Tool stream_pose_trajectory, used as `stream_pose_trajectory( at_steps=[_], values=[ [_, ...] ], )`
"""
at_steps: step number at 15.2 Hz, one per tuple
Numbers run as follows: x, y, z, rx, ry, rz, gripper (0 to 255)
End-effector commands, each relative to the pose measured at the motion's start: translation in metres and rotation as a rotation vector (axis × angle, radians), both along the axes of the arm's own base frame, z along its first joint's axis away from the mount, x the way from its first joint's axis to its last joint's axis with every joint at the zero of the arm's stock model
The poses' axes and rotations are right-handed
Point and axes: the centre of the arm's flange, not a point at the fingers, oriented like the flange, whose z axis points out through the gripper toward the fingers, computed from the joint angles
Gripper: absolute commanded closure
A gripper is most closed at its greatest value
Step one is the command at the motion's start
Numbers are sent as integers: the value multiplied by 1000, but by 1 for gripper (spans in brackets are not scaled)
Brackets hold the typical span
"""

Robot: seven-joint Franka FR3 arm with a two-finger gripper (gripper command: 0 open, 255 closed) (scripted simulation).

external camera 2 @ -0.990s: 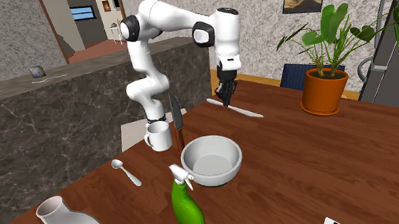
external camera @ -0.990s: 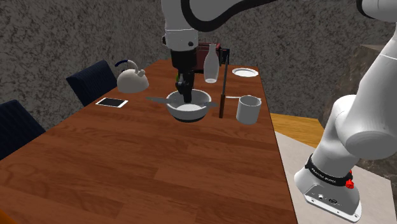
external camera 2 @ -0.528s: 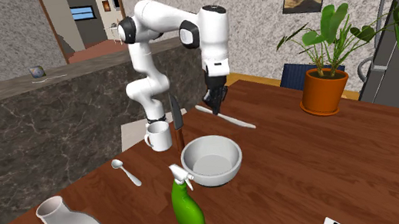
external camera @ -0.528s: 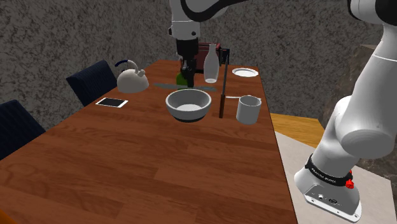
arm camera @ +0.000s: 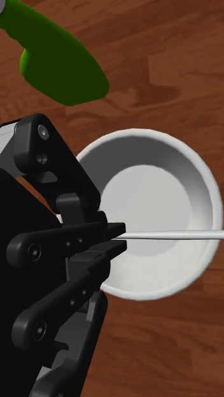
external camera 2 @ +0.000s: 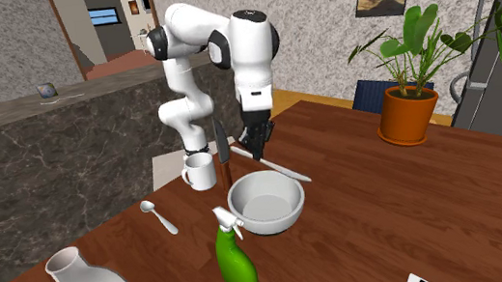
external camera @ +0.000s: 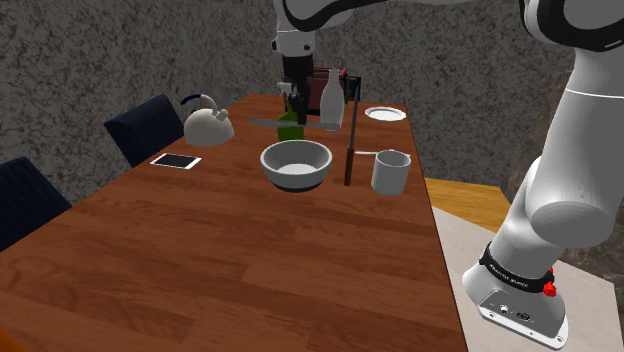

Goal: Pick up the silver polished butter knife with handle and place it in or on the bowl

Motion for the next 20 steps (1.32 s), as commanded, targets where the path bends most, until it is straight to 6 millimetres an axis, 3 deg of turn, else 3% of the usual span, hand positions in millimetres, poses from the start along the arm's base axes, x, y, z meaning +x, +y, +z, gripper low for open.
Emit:
stream_pose_trajectory(
  at_steps=[1, 15, 20],
  values=[
    [1, -4, -10, 0, 0, 1, 255],
    [1, -4, -87, 0, 0, 1, 255],
    [1, -4, -87, 0, 0, 1, 255]
  ],
)
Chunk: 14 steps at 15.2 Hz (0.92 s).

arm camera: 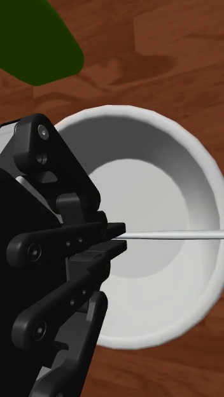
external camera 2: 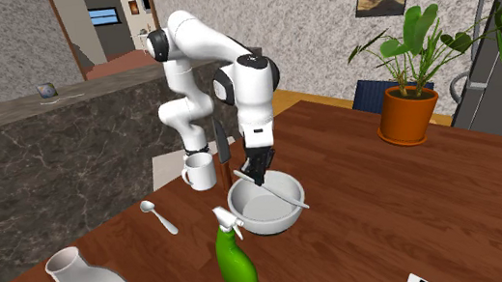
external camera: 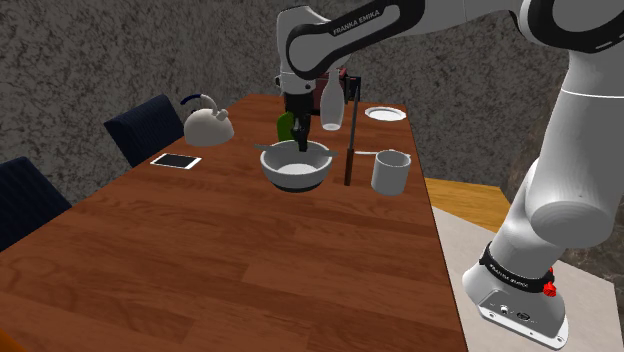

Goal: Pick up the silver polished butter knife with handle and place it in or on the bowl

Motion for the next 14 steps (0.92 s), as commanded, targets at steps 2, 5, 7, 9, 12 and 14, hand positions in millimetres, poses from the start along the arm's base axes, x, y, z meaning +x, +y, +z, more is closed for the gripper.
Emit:
stream_pose_trajectory(
  at_steps=[2, 5, 7, 9, 12, 14],
  values=[
    [0, 0, 0, 0, 0, 0, 255],
    [0, 0, 0, 0, 0, 0, 0],
    [0, 0, 0, 0, 0, 0, 0],
    [0, 0, 0, 0, 0, 0, 0],
    [2, 1, 39, 0, 0, 0, 0],
    [2, 1, 50, 0, 0, 0, 0]
  ],
)
